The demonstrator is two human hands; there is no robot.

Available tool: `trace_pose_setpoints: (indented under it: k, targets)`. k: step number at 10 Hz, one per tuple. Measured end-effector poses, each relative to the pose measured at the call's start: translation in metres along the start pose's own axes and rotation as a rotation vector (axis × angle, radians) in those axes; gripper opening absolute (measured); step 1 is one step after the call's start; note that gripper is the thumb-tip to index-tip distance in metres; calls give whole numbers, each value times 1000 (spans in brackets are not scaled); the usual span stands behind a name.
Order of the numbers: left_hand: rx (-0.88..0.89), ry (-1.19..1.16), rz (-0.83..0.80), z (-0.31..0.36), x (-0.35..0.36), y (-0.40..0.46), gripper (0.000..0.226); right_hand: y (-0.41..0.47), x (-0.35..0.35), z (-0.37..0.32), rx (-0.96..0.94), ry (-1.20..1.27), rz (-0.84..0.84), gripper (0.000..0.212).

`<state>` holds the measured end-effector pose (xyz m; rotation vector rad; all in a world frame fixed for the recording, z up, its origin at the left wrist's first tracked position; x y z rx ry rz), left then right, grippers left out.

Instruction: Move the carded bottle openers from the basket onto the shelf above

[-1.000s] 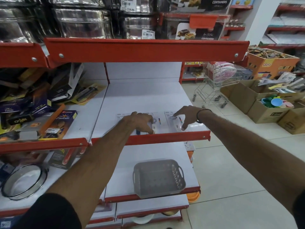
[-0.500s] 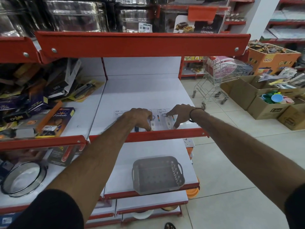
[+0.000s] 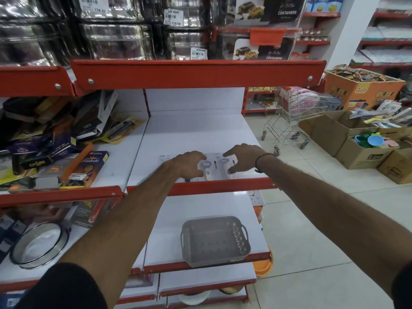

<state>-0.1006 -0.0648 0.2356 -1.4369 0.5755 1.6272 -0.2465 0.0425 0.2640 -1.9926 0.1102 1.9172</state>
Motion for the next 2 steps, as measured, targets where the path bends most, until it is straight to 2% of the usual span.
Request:
trace_pose_setpoints:
  k: [1, 2]
  targets:
    - [89, 37, 300, 2, -41, -50, 47, -33, -43, -21, -128, -23, 392, 39]
    - [213, 83, 580, 18, -70, -93, 28, -61, -68, -41, -231, -6, 690, 25]
Point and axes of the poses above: each hand's wrist, its own y-axis towards the middle knuckle, its own x-axis out of the palm, z = x × y, the point moved 6 cm from there along y, towards the middle knuckle, and after that the axes turned 1 degree about -z, right-handed, at the moved point
